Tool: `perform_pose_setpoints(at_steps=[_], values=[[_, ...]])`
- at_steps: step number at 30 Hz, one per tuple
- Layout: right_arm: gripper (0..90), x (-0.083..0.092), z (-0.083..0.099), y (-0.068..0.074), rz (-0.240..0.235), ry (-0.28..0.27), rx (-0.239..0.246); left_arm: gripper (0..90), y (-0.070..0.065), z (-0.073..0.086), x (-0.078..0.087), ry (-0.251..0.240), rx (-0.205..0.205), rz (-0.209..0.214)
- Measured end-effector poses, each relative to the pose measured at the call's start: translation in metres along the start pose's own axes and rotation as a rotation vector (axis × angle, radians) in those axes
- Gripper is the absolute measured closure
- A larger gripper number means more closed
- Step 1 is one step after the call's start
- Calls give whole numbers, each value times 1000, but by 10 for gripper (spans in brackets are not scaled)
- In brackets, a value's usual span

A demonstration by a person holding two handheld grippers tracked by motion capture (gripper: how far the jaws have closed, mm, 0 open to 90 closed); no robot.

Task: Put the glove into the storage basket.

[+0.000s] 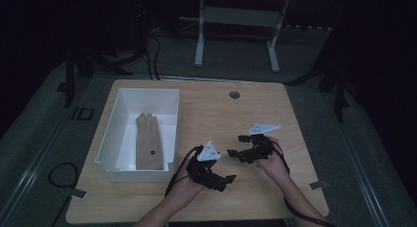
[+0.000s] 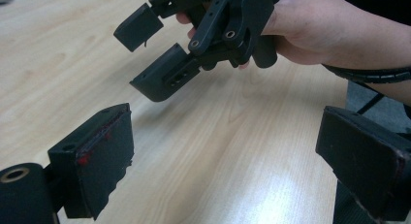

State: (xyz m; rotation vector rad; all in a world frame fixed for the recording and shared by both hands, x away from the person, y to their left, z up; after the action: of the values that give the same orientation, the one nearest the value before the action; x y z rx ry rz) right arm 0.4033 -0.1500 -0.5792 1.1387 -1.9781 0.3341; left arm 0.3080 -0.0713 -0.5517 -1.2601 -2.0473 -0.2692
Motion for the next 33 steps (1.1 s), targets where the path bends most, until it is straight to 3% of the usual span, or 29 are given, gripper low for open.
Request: perform_pose_setpoints(at_steps=[14,21,33], values=[[159,2,41,-13,33,6,2,71,-6,20,-31,4,0,40],[149,3,58,-19,27,7,-10,71,-8,31,-42,16,-27,35],[144,14,79,-30,73,3,-19,71,-4,48,-55,37,-46,32]])
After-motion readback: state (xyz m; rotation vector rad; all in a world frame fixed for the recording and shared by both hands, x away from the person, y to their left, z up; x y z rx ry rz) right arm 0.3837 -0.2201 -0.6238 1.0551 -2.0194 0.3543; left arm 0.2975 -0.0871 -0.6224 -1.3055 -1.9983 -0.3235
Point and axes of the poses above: each handheld gripper's, and its own axes: x roughly backward along the jaws, z roughly out of its underside, y roughly to its left, the point moved 10 cm from there along -x, roughly forward along the jaws, and after that the axes turned 11 degrees about y, right-handed, at the moved point
